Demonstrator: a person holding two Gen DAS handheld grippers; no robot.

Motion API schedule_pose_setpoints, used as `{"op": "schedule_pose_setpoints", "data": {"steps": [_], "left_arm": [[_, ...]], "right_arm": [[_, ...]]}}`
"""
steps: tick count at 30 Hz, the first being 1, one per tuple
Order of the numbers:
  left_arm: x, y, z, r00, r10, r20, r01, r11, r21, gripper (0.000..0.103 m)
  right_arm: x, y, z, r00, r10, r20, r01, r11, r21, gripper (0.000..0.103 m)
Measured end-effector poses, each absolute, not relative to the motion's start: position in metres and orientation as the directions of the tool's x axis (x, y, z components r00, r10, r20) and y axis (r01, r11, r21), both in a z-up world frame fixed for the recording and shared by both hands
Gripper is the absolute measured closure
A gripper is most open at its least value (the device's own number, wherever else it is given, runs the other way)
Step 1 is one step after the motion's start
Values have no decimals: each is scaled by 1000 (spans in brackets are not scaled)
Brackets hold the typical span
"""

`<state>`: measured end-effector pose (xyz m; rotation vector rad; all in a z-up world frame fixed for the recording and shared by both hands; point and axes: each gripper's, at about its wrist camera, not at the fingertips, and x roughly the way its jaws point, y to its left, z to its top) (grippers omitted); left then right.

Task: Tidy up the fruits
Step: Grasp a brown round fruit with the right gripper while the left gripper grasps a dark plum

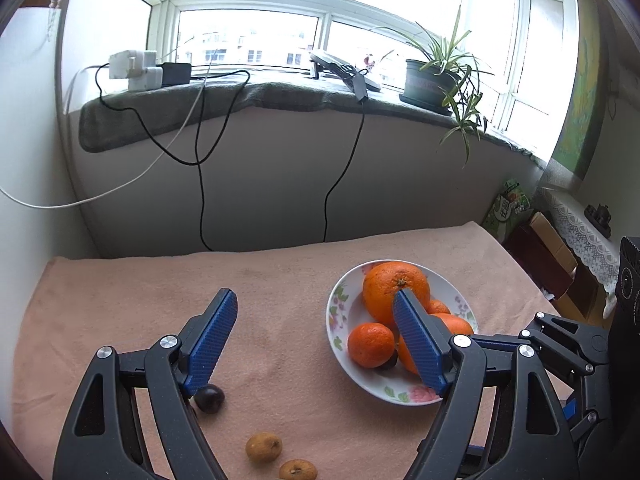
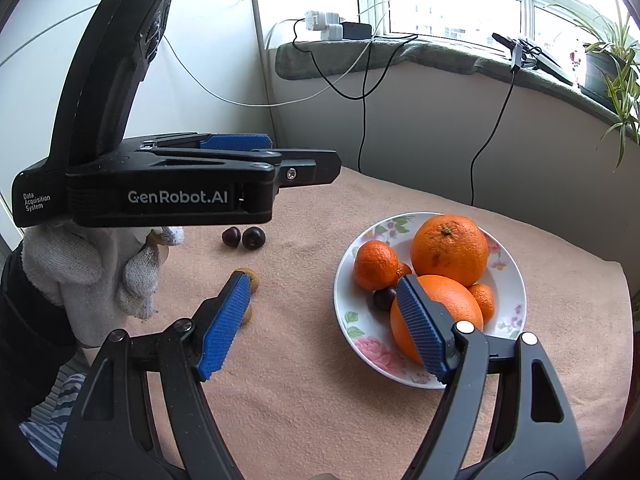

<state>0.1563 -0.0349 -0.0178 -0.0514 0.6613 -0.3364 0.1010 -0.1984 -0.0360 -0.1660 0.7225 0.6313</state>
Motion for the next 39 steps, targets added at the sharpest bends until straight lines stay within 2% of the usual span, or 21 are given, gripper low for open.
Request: {"op": "schedule_pose_setpoints", "data": {"steps": [9,21,29,34,39], "left_arm": [[144,22,-28,753,-248,-609,189,969,-161,23],[132,72,-82,678,-199,-708,85,977,-193,25],[132,66,-106,624,-223,-749,116,974,-193,49],[135,61,-111,611,-230,-758,133,973,-189,50],[141,57,-116,605,-221,-765,133,975,-176,51]], "right_arm": [[96,-177,-47,524,505,-686,-635,769,81,25],[96,-147,-72,446,502,-741,-669,737,97,25],[101,-140,-87,433,491,-756,-660,744,104,25],[101,-134,-93,427,491,-759,-665,740,104,25],[98,-125,-101,420,478,-772,-684,726,77,35]]}}
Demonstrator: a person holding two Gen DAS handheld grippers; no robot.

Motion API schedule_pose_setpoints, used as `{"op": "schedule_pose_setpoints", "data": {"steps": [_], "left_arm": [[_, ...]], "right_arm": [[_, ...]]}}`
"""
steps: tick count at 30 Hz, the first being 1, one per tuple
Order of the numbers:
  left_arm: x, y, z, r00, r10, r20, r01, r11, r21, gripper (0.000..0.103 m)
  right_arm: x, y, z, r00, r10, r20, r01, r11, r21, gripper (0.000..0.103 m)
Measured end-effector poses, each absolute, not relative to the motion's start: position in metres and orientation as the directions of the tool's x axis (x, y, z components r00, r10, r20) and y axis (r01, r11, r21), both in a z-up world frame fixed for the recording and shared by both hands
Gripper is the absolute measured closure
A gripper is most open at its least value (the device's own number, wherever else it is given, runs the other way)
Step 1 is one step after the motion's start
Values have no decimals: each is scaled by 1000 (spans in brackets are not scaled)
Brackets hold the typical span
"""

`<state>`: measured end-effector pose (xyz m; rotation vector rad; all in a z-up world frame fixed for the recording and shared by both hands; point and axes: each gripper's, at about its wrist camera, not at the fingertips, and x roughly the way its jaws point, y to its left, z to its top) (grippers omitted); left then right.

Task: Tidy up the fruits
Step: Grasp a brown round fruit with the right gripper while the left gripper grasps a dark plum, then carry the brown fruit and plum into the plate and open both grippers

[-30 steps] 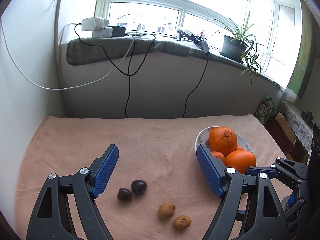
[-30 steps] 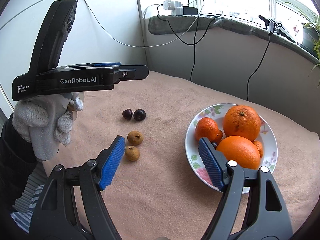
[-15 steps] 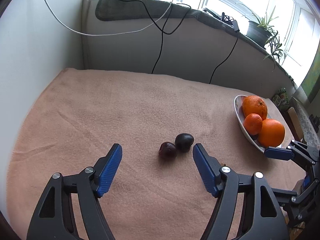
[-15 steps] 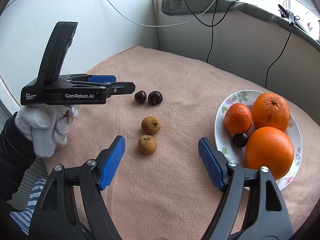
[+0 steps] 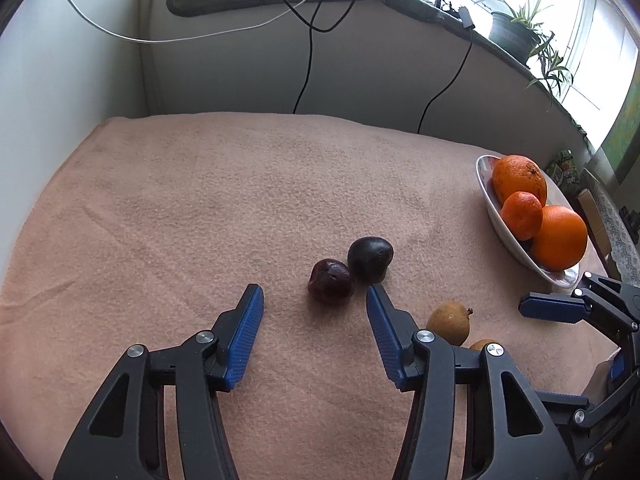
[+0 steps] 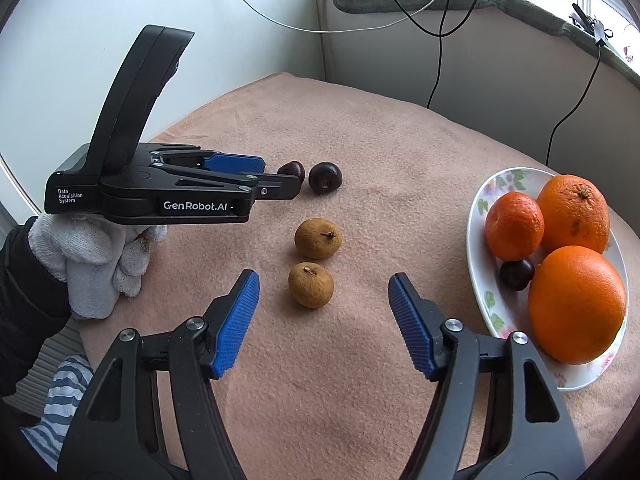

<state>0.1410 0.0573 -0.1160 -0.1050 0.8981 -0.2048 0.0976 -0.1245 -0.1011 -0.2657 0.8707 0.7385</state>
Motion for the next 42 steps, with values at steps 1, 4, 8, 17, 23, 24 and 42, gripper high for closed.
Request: {"op": "schedule_pose_setpoints", "data": {"steps": [1,4,8,17,23,24,42], "left_arm": [[142,57,-116,607,-219,-764,134,976,-174,55],[145,51,-119,604,-196,-773,138,980,-140,64],[145,50,-119,607,-197,-770,152,980,-130,72],[149,45,-119,603,-198,-773,179,978,-111,81],[146,46,-119,605,-204,-770,181,977,-117,81],[146,46,-119,605,-208,-769,179,976,-123,81],[121,46,-79,656,-317,-685,212,948,-235,81]], "right_arm": [[98,-124,-102,417,478,-773,-683,726,80,36],[100,-121,-105,413,478,-775,-681,727,86,41],[102,-121,-109,407,477,-779,-677,730,94,49],[107,-118,-116,376,483,-791,-691,715,109,70],[103,-116,-114,383,484,-787,-699,709,96,76],[102,-116,-113,388,486,-784,-697,710,95,76],[99,-173,-52,577,470,-668,-597,801,49,76]]}}
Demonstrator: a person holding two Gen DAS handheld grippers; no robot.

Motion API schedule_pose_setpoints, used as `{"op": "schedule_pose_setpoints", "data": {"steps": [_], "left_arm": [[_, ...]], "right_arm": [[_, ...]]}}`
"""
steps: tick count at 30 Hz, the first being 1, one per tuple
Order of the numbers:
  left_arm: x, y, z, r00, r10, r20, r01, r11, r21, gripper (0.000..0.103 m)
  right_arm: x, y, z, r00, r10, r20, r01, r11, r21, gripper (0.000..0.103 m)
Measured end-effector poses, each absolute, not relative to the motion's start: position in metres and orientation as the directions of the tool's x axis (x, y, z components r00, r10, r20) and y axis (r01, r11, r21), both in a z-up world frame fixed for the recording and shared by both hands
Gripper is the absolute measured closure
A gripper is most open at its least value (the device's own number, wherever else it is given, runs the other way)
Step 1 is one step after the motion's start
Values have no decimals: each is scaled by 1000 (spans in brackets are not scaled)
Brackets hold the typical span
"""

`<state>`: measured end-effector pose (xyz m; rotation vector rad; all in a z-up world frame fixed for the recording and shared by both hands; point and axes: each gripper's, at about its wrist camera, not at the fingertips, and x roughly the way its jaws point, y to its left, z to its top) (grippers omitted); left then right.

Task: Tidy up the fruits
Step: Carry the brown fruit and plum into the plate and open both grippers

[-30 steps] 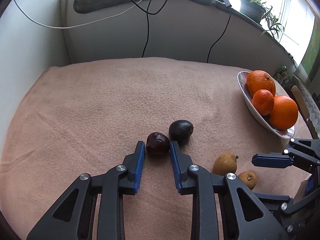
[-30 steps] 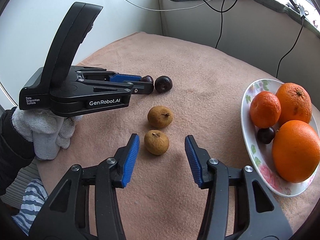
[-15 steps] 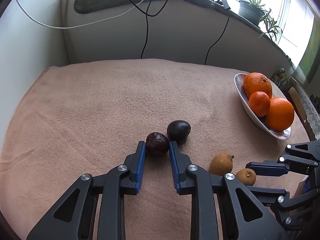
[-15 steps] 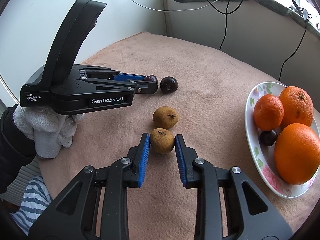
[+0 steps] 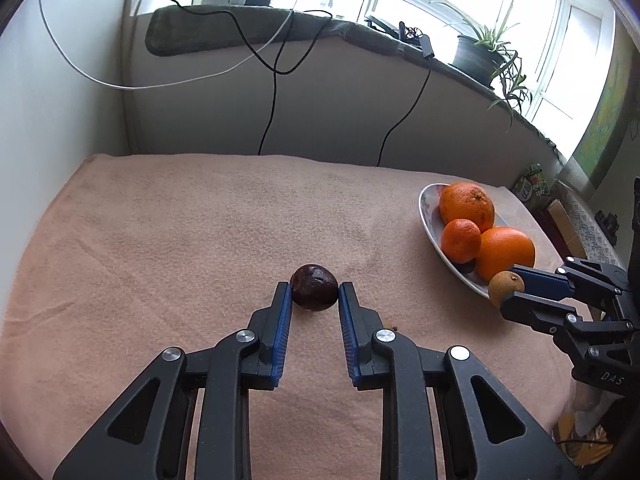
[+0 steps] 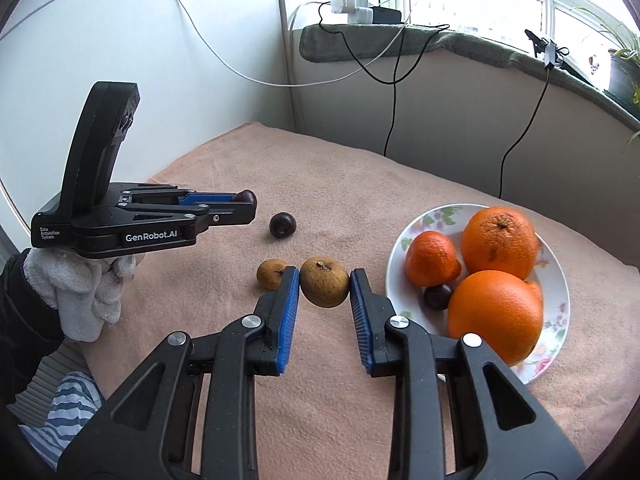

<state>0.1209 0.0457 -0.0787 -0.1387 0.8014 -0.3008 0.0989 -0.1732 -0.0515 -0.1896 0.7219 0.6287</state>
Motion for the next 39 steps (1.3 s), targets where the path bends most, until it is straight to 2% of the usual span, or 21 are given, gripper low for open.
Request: {"op": "schedule_pose_setpoints", "data": {"steps": [10,16,26,39], "left_arm": [[127,-2,-48,672,-408,-618,323,912,-251,81],[144,-39,-45,644,-463,-609,390,883,-260,81],[161,-88,-45,608,-494,-621,456,858,-237,81],[173,-113,-49,578,-496,-648,485,847,-217,81]], "right_arm": [[115,-237,-29,676,386,-627,-467,883,41,76],[134,-271,-26,701,363,-615,-412,909,67,76],[159,-295,-38,689,368,-625,-400,912,96,76],[179,-307,-51,664,386,-640,-396,908,137,76]]}}
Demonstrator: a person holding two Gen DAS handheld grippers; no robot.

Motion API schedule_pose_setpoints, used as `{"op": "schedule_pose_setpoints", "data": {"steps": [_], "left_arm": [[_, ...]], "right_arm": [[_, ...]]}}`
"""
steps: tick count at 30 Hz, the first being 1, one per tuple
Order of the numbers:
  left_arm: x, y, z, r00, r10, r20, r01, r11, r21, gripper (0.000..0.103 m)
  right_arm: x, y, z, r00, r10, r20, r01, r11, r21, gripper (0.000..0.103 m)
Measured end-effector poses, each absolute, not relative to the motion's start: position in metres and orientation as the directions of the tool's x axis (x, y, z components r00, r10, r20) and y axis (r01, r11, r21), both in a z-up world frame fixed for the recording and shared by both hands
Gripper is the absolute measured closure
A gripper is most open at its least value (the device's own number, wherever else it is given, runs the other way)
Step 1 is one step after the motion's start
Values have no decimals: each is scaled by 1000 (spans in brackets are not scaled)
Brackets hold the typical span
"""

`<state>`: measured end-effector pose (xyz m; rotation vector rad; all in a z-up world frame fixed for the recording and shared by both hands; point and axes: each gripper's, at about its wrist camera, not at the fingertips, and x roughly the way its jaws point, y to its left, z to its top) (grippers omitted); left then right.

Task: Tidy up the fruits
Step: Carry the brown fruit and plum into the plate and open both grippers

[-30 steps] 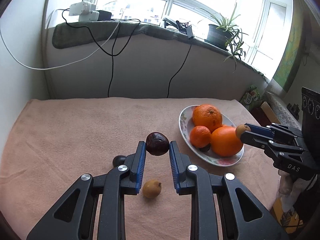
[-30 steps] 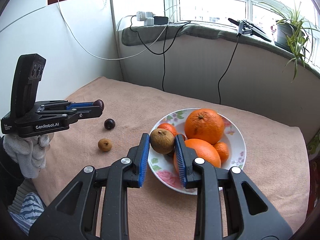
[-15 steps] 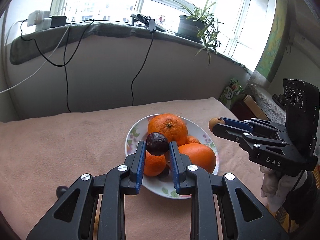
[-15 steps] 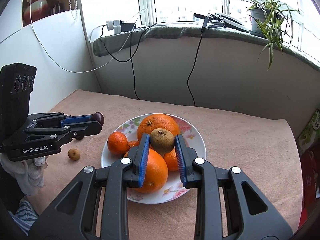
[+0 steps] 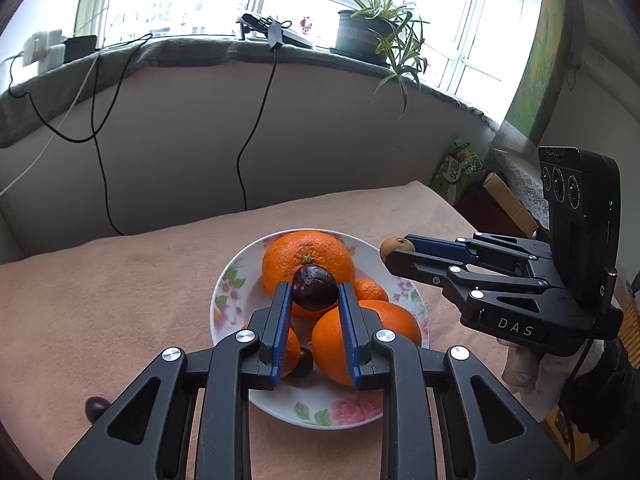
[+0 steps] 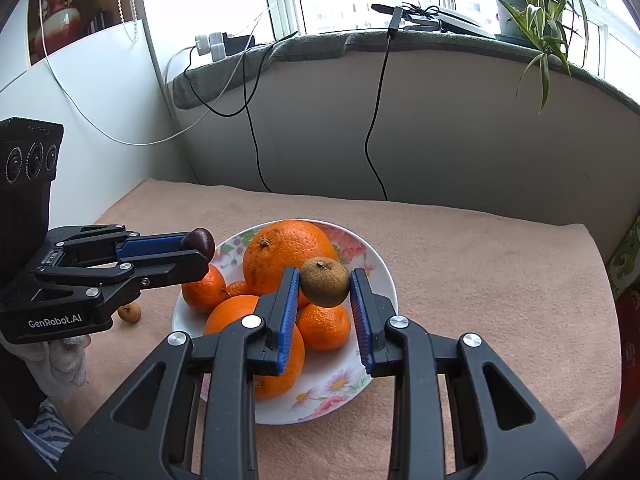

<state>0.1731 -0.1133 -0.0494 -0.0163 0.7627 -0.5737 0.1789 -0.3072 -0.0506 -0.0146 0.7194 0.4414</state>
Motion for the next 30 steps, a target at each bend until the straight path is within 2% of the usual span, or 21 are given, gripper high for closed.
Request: {"op": "schedule_pose_setpoints", "data": {"steps": [30], "left_arm": [[178,-125,-52,569,-482,-666,494,848,-192,80]], "right_arm": [[187,-313,-60,637,408,-654,-391,902,183,76]]}}
